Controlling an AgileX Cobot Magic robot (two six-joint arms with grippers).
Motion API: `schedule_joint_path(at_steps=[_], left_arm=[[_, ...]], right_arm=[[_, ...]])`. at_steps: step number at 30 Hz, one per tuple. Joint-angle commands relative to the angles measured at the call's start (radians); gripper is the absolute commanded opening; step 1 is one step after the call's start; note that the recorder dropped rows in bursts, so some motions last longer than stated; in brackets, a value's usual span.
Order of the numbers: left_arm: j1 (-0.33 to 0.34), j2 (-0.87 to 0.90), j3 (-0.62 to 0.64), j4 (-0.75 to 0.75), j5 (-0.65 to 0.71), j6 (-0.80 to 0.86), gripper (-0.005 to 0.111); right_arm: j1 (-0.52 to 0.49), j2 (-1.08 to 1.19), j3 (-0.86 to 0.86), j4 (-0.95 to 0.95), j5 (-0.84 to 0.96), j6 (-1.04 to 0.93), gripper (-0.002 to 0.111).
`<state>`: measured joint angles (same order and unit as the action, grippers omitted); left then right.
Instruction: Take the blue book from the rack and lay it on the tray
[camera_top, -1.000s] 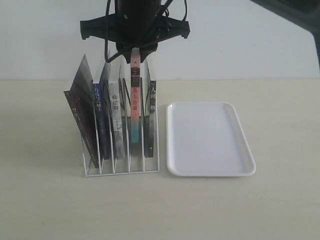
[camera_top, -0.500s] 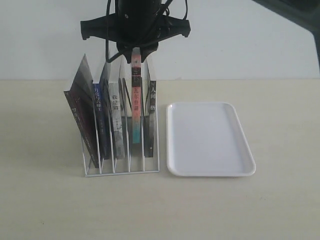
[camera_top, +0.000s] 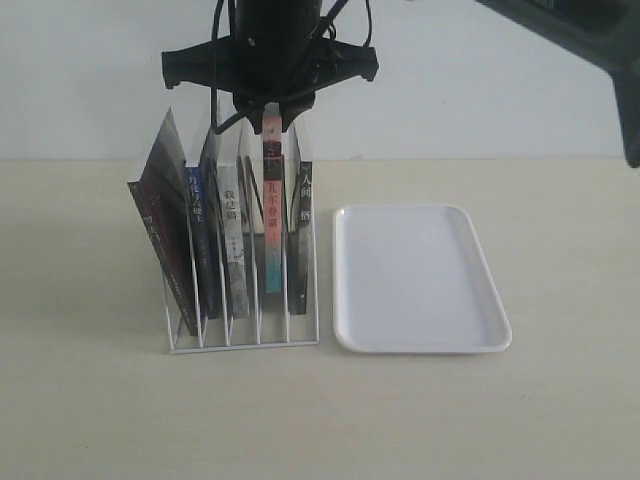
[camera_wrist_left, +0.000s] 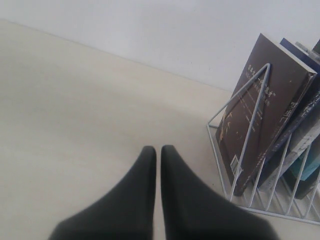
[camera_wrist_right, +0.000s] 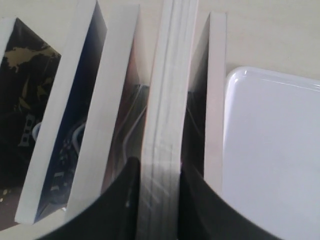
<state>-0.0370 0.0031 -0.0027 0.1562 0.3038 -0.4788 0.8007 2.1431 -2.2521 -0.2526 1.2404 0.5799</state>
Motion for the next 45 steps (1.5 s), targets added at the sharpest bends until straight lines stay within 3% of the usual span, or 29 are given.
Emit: schedule_joint_path(at_steps=[1,15,17,22,24,28,38,45], left_arm=[[0.001,-0.003,0.003,0.000,-0.011,0.002,0.004],[0.001,-0.003,0.003,0.000,-0.011,0.002,0.004],[0.001,-0.003,0.003,0.000,-0.011,0.002,0.004],[0.001,-0.003,0.003,0.000,-0.011,0.002,0.004],[0.001,-0.003,0.003,0.000,-0.011,0.002,0.004],[0.001,-0.003,0.003,0.000,-0.011,0.002,0.004],[0.001,-0.003,0.003,0.000,-0.011,0.002,0.004],[0.001,-0.003,0.003,0.000,-0.011,0.002,0.004]], right_arm=[[-0.003,-0.003,-0.015,-0.019,-0.025,-0.014,0.000],[-0.001,0.044,-0.015,-0.011,-0.019,-0.014,0.001],[-0.001,0.044,-0.015,0.002,-0.019,-0.038,0.008],[-0.001,0.042,-0.015,0.040,-0.019,-0.056,0.044],[-0.001,0.042,-0.015,0.040,-0.019,-0.056,0.046],[-0.001,0.033,-0.015,0.040,-0.019,-0.056,0.039],[-0.001,-0.030,-0.065,0.114,-0.019,-0.093,0.002],[-0.001,-0.036,-0.065,0.183,-0.019,-0.126,0.004]])
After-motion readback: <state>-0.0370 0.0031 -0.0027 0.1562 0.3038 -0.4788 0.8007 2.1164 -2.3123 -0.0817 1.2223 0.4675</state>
